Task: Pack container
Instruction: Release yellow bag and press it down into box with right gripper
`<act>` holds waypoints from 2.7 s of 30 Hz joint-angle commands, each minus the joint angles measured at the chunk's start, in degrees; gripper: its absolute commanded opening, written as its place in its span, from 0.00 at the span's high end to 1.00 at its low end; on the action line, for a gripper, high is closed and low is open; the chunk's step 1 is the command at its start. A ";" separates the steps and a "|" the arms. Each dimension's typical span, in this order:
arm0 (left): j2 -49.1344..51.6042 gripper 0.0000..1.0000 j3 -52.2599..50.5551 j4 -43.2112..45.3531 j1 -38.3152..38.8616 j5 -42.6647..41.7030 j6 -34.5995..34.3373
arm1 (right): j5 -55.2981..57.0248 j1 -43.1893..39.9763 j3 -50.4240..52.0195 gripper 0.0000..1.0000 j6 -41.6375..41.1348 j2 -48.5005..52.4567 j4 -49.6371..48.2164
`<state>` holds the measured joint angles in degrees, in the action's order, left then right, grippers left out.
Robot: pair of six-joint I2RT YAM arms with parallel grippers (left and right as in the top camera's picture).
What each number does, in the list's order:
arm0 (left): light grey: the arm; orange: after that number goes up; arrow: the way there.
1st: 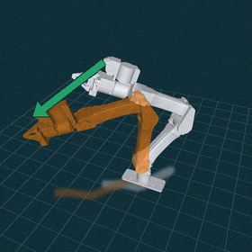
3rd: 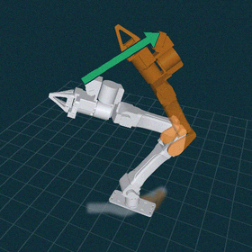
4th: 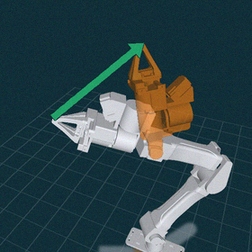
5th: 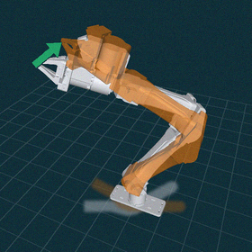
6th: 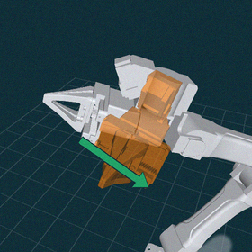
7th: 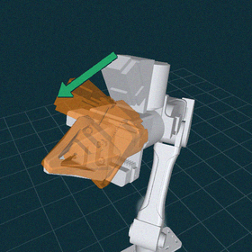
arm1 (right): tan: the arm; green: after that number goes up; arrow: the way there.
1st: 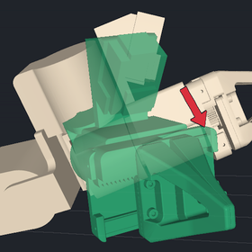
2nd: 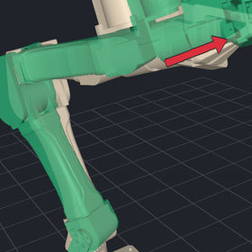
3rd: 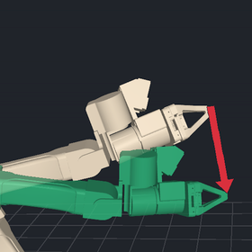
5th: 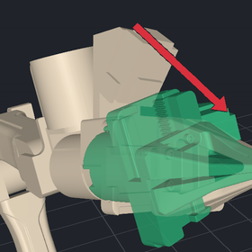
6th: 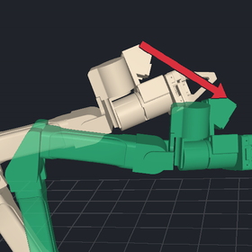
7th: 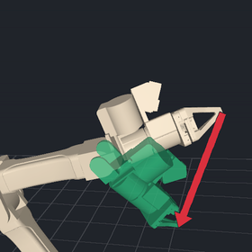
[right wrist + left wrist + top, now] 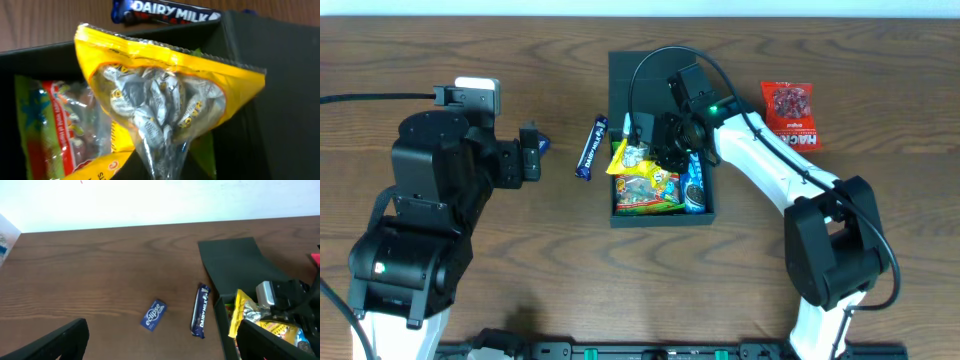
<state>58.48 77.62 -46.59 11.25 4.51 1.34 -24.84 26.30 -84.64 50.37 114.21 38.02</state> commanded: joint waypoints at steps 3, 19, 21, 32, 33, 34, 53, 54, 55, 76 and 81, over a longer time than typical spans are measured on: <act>-0.48 0.05 1.29 -0.24 -0.39 0.37 0.39 | 4.20 0.28 -0.42 0.89 0.76 1.31 -2.64; -0.48 0.05 1.29 -0.22 -0.39 0.37 0.39 | 5.40 0.35 -0.42 0.98 13.22 1.31 0.55; -0.48 0.05 1.29 -0.22 -0.39 0.37 0.42 | 5.40 0.35 -0.42 0.98 13.86 1.31 0.52; -0.48 0.05 1.29 -0.24 -0.39 0.37 0.44 | 5.29 0.50 -0.42 0.98 20.26 1.31 0.09; -0.48 0.05 1.29 -0.26 -0.39 0.37 0.44 | 5.29 0.61 -0.42 0.99 20.31 1.31 -0.07; -0.48 0.05 1.29 -0.28 -0.39 0.37 0.44 | 5.27 0.87 -0.42 0.98 20.83 1.31 -0.13; -0.48 0.05 1.29 -1.29 -0.39 0.39 0.44 | 9.46 3.37 -0.42 0.79 21.99 4.94 -1.88; -0.48 0.05 1.29 -1.44 -0.39 0.39 0.44 | 9.75 3.43 -0.44 0.15 21.59 4.90 -2.16; -0.48 0.05 1.29 -1.53 -0.39 0.42 0.44 | 9.86 3.54 -0.44 0.01 20.87 4.59 -2.49; -0.48 0.05 1.29 -2.49 -0.39 0.39 0.42 | 8.76 6.34 -0.42 0.25 2.32 -16.57 -3.78; -0.48 0.05 1.29 -2.69 -0.39 0.37 0.39 | 8.76 6.34 -0.42 0.98 -0.81 -12.68 -2.34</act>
<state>58.43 77.62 -49.10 11.25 4.51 1.37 -15.53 32.12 -84.84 53.41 99.37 35.44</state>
